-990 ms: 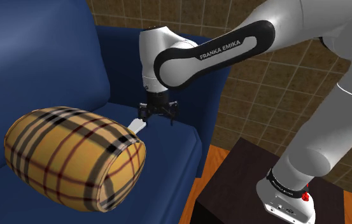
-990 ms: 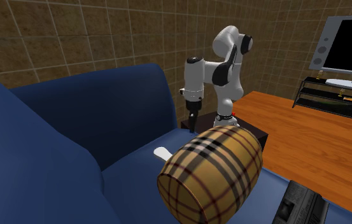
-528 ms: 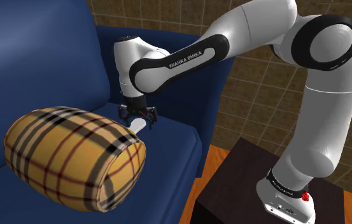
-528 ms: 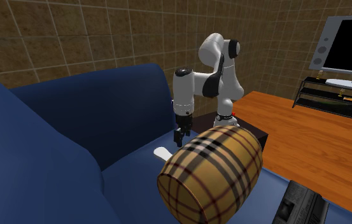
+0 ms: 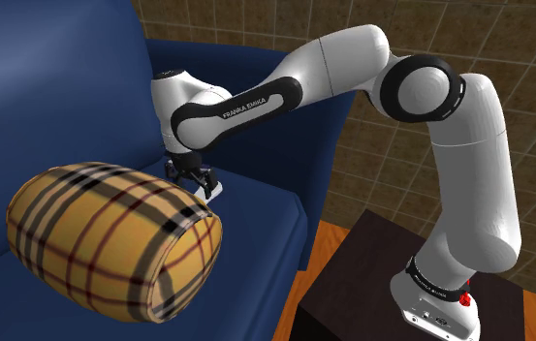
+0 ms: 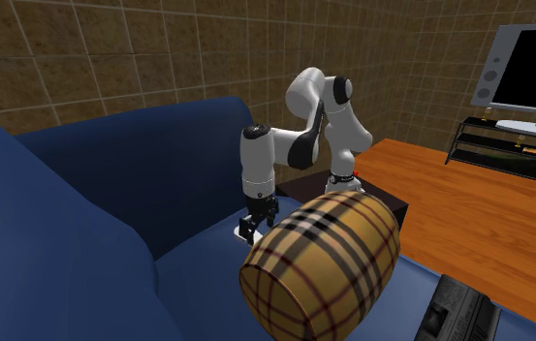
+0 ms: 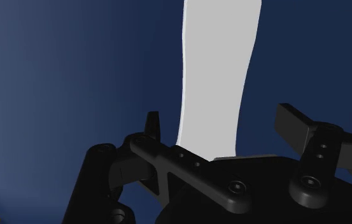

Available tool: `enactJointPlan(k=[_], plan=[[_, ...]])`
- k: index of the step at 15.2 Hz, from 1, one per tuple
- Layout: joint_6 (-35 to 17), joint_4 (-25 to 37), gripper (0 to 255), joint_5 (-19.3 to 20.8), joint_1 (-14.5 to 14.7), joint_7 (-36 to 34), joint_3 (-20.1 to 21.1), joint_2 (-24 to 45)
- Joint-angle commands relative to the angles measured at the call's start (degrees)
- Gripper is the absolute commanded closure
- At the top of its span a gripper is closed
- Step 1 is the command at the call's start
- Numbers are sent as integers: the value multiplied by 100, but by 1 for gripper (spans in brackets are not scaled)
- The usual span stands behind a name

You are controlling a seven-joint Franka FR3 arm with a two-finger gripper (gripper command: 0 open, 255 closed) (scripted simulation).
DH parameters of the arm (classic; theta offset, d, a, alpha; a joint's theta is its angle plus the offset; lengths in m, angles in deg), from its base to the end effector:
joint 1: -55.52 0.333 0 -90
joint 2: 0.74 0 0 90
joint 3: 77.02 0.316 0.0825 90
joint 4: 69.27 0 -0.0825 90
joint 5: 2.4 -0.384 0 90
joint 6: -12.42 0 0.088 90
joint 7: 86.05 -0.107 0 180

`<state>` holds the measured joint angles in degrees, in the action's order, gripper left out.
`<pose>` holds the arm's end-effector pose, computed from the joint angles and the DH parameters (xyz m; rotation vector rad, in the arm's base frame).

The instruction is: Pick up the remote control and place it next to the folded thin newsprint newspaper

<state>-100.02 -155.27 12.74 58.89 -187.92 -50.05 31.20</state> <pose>0.6301 0.2881 0.3672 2.5684 -1.7583 -0.0219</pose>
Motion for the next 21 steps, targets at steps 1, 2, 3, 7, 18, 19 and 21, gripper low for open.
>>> enactJointPlan(k=[1,2,3,7,18,19,21], plan=[[-89,-2,0,38,25,-55,-32,88],[-152,-43,0,52,25,-64,-40,113],[-214,-82,0,67,27,-73,-49,139],[-372,-175,0,106,31,-99,-74,210],[-371,-174,255,106,32,-99,-73,210],[-371,-173,255,106,32,-99,-73,211],[-371,-175,255,105,32,-99,-73,210]])
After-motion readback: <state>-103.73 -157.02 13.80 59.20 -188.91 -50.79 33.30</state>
